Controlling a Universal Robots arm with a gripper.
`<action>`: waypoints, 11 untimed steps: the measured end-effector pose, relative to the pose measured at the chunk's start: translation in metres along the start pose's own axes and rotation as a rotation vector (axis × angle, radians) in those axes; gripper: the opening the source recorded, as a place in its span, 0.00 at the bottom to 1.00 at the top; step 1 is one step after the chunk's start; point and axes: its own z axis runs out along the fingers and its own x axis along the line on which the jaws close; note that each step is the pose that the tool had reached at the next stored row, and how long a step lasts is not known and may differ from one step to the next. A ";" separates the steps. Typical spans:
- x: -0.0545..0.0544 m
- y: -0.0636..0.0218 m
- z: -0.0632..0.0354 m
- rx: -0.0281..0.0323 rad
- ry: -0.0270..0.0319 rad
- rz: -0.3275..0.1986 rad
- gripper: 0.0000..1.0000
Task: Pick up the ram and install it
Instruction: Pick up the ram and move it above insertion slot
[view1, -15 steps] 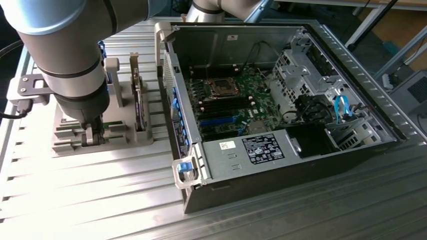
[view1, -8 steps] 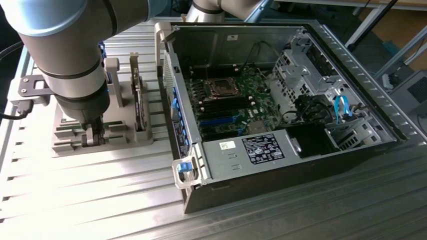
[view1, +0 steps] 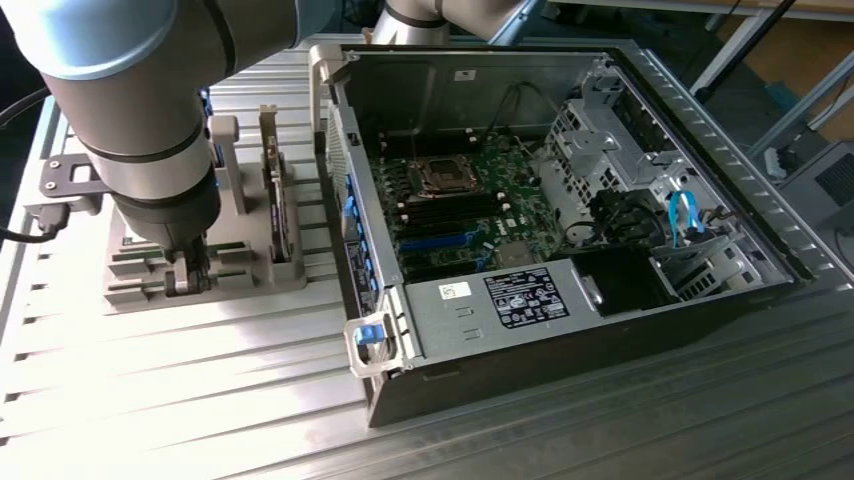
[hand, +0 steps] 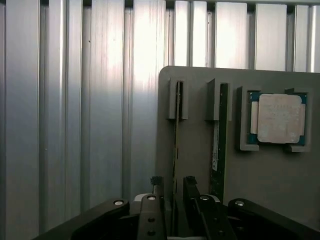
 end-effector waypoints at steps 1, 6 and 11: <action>0.000 0.0000 0.0002 0.0001 -0.0001 0.000 0.30; 0.000 -0.0034 0.0002 0.0002 -0.0001 0.000 0.30; 0.000 -0.0043 0.0001 0.0002 -0.0001 0.000 0.30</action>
